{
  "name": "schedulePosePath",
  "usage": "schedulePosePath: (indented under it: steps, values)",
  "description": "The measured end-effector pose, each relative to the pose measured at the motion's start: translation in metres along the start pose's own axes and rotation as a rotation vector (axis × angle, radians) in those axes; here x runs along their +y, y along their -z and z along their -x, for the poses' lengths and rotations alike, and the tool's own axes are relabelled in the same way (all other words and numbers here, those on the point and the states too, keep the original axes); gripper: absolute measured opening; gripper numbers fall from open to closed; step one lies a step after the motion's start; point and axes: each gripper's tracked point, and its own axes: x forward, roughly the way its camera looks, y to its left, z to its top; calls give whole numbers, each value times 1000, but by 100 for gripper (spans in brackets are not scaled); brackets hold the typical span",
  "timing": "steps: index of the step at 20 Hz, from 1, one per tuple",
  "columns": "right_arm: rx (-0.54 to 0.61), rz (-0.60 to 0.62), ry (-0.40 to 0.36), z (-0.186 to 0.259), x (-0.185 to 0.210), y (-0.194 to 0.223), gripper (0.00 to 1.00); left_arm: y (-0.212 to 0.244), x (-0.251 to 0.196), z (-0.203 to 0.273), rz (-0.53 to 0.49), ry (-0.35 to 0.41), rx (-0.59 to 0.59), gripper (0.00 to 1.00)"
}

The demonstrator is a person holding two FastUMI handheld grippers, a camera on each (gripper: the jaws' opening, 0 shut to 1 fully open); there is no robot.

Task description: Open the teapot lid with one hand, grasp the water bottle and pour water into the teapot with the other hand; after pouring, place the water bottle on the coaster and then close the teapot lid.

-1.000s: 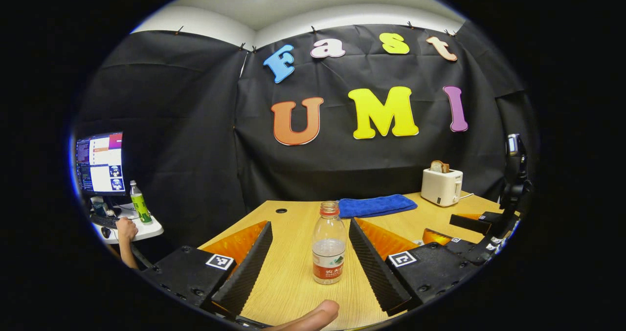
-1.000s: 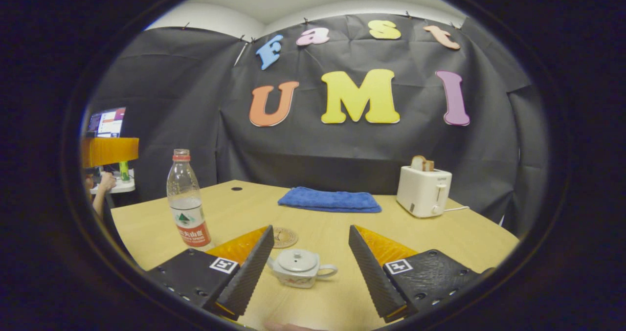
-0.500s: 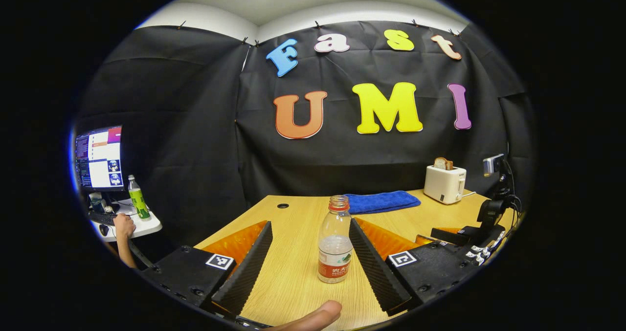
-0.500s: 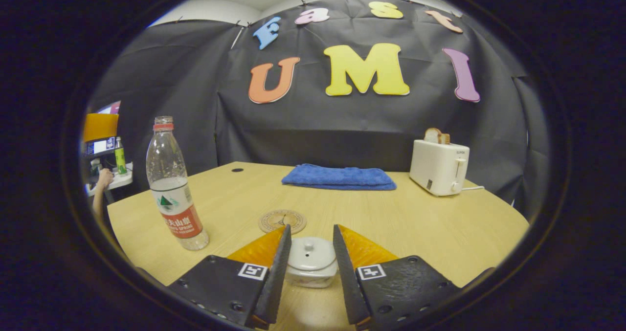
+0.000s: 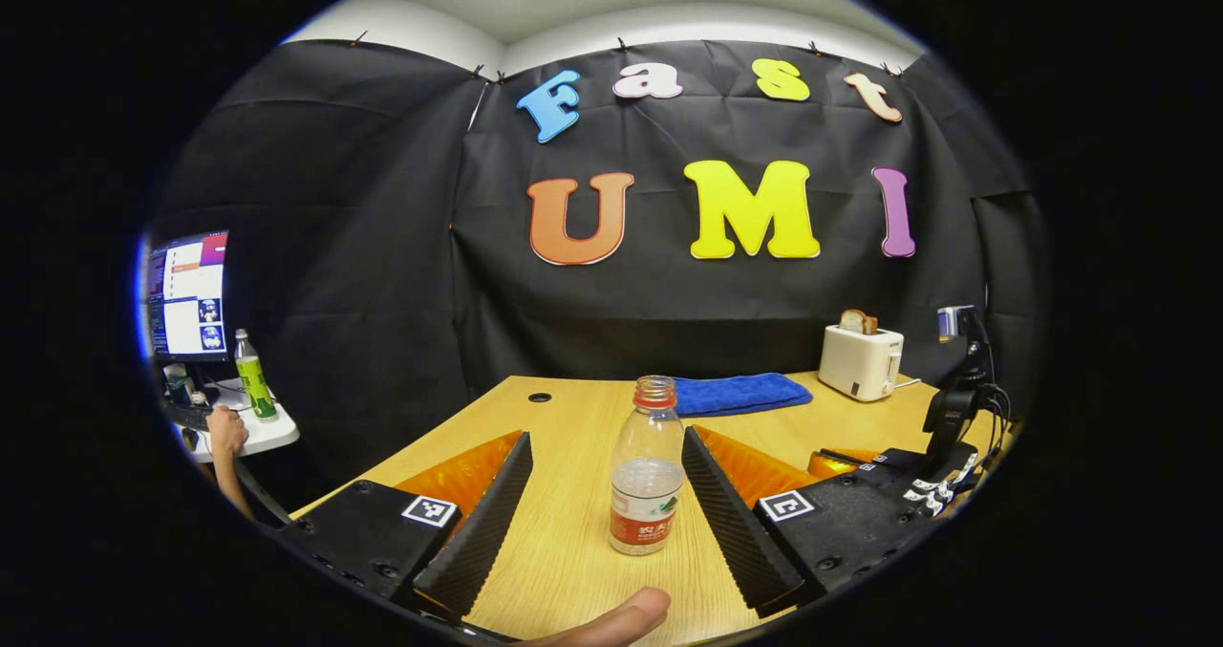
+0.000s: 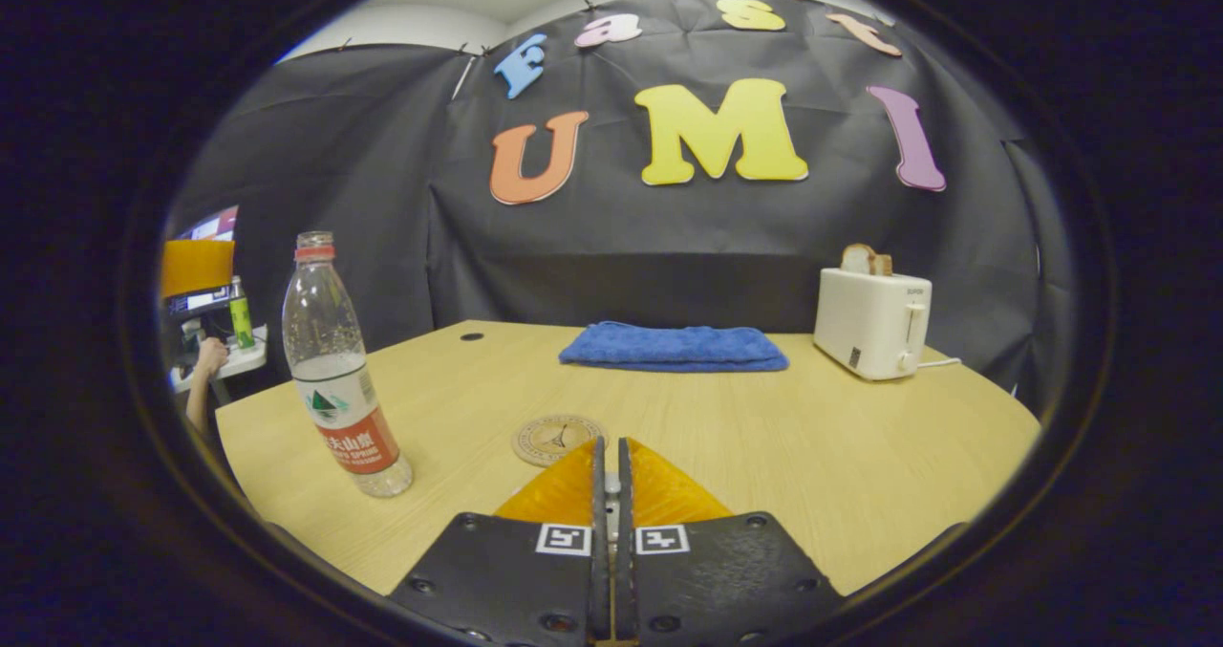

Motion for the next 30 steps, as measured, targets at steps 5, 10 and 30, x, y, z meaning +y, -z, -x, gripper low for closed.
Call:
schedulePosePath:
  steps: [5,10,30]
  values:
    - [-43,-1,5,8,0,-23,2,10,-12,-7,-8,64,11,99]
    - [-84,38,47,40,-13,-49,2,23,-21,-15,8,115,28,95]
    - [-182,-37,185,143,-113,-83,0,86,-24,-75,-59,152,-45,98]
